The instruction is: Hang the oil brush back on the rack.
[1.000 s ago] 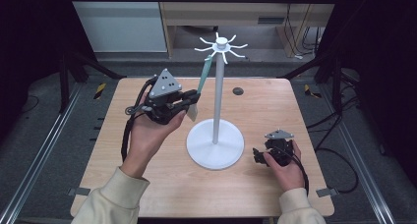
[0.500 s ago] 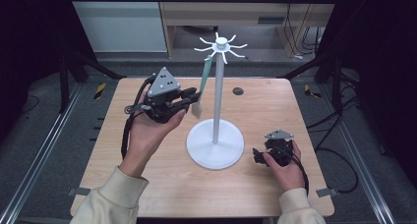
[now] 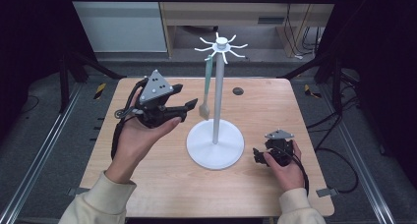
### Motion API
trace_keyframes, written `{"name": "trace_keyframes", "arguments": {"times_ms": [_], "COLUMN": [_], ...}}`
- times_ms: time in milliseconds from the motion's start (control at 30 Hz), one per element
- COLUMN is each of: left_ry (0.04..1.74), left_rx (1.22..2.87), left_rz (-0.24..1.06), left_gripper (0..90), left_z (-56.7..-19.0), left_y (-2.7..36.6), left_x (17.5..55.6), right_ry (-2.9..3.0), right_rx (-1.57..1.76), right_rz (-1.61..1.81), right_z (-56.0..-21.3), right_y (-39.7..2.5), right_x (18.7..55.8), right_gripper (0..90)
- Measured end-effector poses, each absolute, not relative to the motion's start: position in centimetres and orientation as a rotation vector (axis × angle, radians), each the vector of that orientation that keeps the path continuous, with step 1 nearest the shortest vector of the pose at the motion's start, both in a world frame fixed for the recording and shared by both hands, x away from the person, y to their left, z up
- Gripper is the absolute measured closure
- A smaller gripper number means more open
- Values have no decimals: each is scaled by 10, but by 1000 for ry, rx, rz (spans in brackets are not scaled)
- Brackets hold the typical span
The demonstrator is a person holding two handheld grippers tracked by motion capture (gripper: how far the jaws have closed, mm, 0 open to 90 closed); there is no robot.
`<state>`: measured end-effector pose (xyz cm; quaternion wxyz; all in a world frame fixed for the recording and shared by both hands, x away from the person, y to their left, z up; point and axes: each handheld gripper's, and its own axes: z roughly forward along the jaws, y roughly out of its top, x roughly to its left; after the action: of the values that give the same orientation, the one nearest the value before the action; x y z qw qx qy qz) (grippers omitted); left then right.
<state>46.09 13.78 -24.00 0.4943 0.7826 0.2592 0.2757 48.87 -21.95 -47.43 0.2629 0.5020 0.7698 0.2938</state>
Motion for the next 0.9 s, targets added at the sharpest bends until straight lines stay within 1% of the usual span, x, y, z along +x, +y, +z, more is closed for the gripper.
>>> {"name": "trace_keyframes", "arguments": {"times_ms": [100,200,400,667,900], "left_ry": [645,649,619,592,580], "left_rx": [1895,1907,1919,1966,2016], "left_rz": [649,624,612,589,578], "left_gripper": [223,145,78,45,35], "left_z": [-242,-246,-255,-275,-298], "left_y": [143,147,155,162,165], "left_x": [459,456,449,441,434], "right_ry": [2082,2081,2077,2077,2072], "right_rx": [1357,1359,1360,1359,1359], "right_rz": [792,795,792,791,794], "right_z": [-474,-474,-474,-474,-473], "right_y": [-219,-219,-219,-219,-220], "right_x": [489,489,488,488,488], "right_gripper": [97,97,97,96,96]}}
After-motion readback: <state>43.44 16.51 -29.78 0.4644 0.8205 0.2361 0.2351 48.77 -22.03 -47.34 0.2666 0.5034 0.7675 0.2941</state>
